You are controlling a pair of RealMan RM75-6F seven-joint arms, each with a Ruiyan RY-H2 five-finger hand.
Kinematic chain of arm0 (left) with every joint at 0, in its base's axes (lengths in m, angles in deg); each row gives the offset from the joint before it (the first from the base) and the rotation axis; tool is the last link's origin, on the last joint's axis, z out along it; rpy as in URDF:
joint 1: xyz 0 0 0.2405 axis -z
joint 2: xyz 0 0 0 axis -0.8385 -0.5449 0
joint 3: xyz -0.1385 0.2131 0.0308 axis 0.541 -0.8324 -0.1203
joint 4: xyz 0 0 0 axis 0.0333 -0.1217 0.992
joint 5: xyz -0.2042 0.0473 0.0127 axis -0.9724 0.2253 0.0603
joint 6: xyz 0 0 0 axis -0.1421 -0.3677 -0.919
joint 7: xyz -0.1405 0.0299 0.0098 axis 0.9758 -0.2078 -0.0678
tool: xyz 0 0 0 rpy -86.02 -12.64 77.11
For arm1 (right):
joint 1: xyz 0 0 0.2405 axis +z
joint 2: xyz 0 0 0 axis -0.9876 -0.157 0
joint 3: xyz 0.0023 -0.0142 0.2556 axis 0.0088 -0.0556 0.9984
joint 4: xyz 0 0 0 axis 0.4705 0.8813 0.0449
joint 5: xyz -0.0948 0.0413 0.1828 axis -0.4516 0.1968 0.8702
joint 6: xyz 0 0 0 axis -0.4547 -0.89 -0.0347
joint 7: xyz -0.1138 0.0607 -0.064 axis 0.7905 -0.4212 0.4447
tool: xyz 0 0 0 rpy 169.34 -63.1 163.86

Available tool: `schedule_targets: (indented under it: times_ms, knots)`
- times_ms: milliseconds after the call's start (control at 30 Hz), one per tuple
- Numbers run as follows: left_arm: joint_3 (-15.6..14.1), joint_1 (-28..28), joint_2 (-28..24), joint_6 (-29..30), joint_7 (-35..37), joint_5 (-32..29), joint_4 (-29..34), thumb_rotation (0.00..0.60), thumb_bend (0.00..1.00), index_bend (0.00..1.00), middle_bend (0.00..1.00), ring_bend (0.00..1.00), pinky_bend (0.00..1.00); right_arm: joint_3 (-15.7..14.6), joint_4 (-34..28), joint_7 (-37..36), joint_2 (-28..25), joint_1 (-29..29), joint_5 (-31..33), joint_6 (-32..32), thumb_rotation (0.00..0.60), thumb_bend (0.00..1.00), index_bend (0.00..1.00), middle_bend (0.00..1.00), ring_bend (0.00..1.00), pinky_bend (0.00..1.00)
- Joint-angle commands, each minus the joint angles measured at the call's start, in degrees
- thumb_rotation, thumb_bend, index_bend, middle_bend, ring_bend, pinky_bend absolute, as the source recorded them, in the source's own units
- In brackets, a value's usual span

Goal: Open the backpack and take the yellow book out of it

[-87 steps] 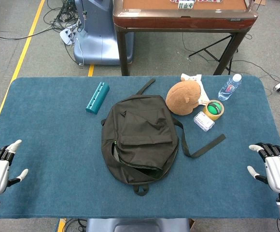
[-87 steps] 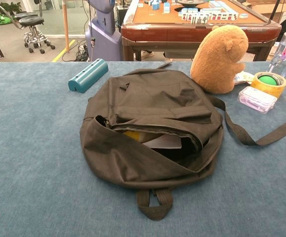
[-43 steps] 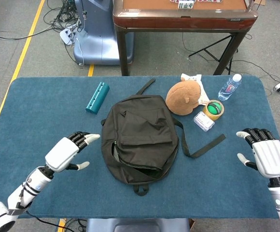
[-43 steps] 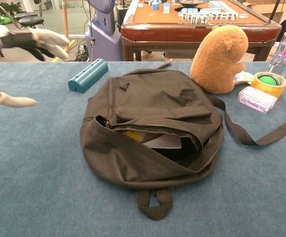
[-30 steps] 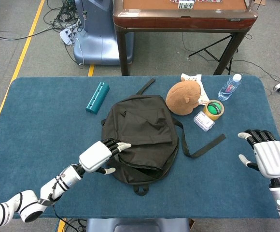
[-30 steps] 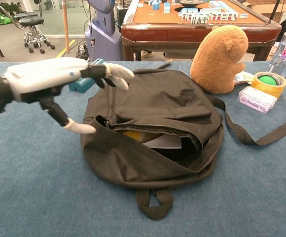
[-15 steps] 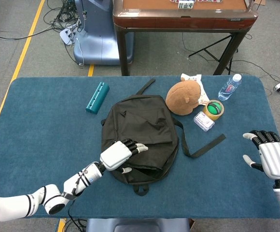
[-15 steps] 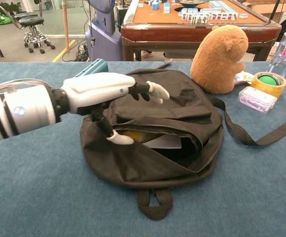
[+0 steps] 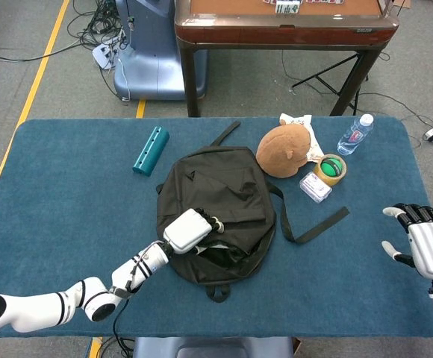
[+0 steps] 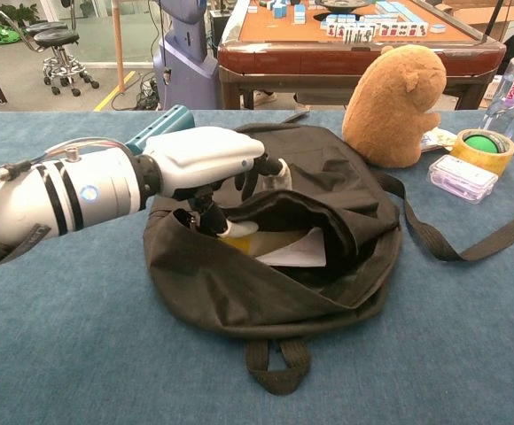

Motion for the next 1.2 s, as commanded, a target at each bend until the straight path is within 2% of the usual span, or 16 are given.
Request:
schedule_targets:
  times_ms: [33, 100, 167, 400, 667, 867, 1200]
  knots:
    - [1.03, -0.02, 0.75, 1.04, 0.08, -2.58, -0.78, 0.600, 0.56, 0.65, 0.64, 0.60, 0.46, -0.43, -0.05, -0.45, -0.16, 0.20, -1.32, 0.06, 0.600, 0.17, 0.31, 0.29, 0.24, 0.24]
    - [1.88, -0.24, 0.77, 1.70, 0.80, -3.98, -0.74, 0.600, 0.58, 0.71, 0.68, 0.62, 0.50, -0.91, -0.19, -1.23, -0.28, 0.47, -2.63, 0.39, 0.600, 0.17, 0.31, 0.29, 0.24, 0.24]
    - [3.02, -0.47, 0.51, 2.38, 1.92, -5.62, -0.32, 0.600, 0.58, 0.72, 0.69, 0.63, 0.52, -1.63, -0.33, -2.63, -0.43, 1.03, -4.57, 1.12, 0.600, 0.17, 0.31, 0.30, 0.24, 0.24]
    - [5.88, -0.70, -1.29, 3.35, 6.10, -9.47, 2.97, 0.600, 0.58, 0.67, 0.70, 0.63, 0.56, -4.77, -1.97, -7.11, -0.08, 4.91, -13.35, 5.76, 0.600, 0.17, 0.31, 0.32, 0.26, 0.25]
    - [7.85, 0.77, -0.70, 4.72, 3.09, -13.21, 4.19, 0.600, 0.57, 0.64, 0.70, 0.63, 0.56, -7.97, -5.36, -11.78, 3.26, 12.61, -21.45, 15.53, 0.600, 0.17, 0.31, 0.33, 0.26, 0.25]
    - [9.19, 2.06, -0.10, 5.66, 0.94, -15.75, 4.29, 0.600, 0.57, 0.63, 0.70, 0.62, 0.56, -8.42, -5.81, -14.40, 7.97, 17.52, -21.70, 21.95, 0.600, 0.17, 0.31, 0.33, 0.26, 0.26]
    - [9.06, 2.71, -0.34, 6.79, -0.59, -17.84, 5.07, 0.600, 0.57, 0.62, 0.70, 0.62, 0.56, -4.69, -1.29, -14.84, 17.98, 22.70, -16.19, 26.26, 0.600, 0.21, 0.31, 0.33, 0.26, 0.26]
